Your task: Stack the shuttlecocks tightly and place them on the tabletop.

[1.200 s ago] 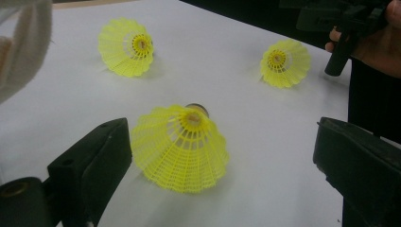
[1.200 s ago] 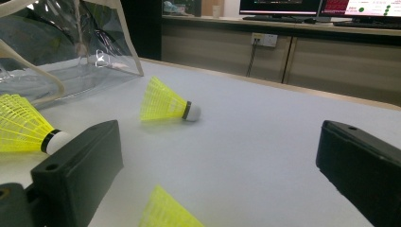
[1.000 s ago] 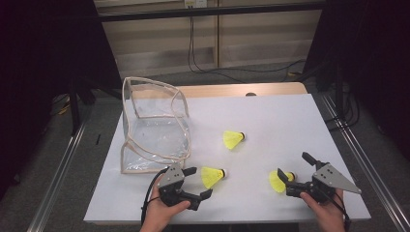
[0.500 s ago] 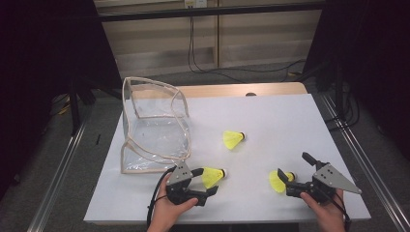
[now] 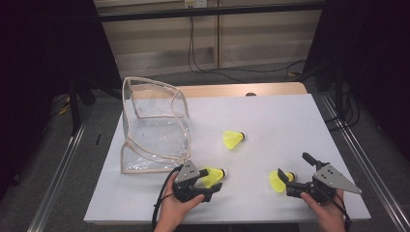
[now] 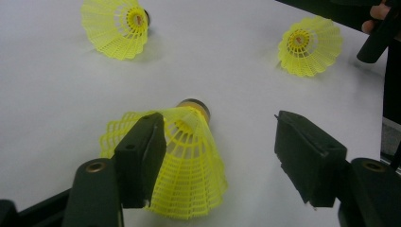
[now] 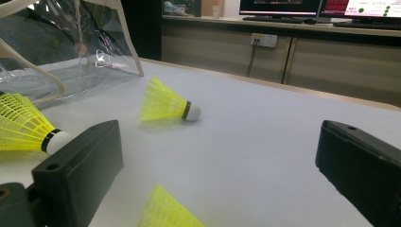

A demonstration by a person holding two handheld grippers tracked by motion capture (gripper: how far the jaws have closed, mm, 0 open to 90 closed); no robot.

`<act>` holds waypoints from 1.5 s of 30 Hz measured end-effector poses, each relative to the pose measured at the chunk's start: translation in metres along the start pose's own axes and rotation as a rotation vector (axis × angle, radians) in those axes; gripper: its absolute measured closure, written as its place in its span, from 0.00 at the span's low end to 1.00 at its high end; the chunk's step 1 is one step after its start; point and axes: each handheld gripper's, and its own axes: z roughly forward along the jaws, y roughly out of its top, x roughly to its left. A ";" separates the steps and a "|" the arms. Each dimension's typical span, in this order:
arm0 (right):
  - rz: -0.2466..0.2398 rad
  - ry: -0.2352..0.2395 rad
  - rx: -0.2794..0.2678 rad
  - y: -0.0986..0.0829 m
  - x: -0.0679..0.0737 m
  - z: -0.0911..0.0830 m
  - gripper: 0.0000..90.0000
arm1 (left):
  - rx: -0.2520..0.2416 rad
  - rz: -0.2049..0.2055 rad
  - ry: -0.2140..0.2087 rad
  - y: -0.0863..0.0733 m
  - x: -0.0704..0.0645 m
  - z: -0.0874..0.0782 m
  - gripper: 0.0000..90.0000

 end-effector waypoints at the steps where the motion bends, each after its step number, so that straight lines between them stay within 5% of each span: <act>1: 0.000 0.001 -0.001 0.000 0.000 0.000 0.01 | 0.005 0.002 0.001 0.000 0.000 0.000 0.43; 10: 0.001 -0.003 0.001 0.000 0.000 -0.001 0.01 | 0.011 -0.017 0.012 0.004 0.001 0.007 0.61; 20: 0.007 -0.003 -0.001 0.000 -0.001 -0.001 0.01 | 0.003 -0.049 0.017 0.011 -0.001 0.015 0.70; 45: 0.014 0.001 -0.006 -0.001 -0.003 -0.002 0.01 | 0.053 -0.006 0.071 0.024 -0.002 0.030 0.90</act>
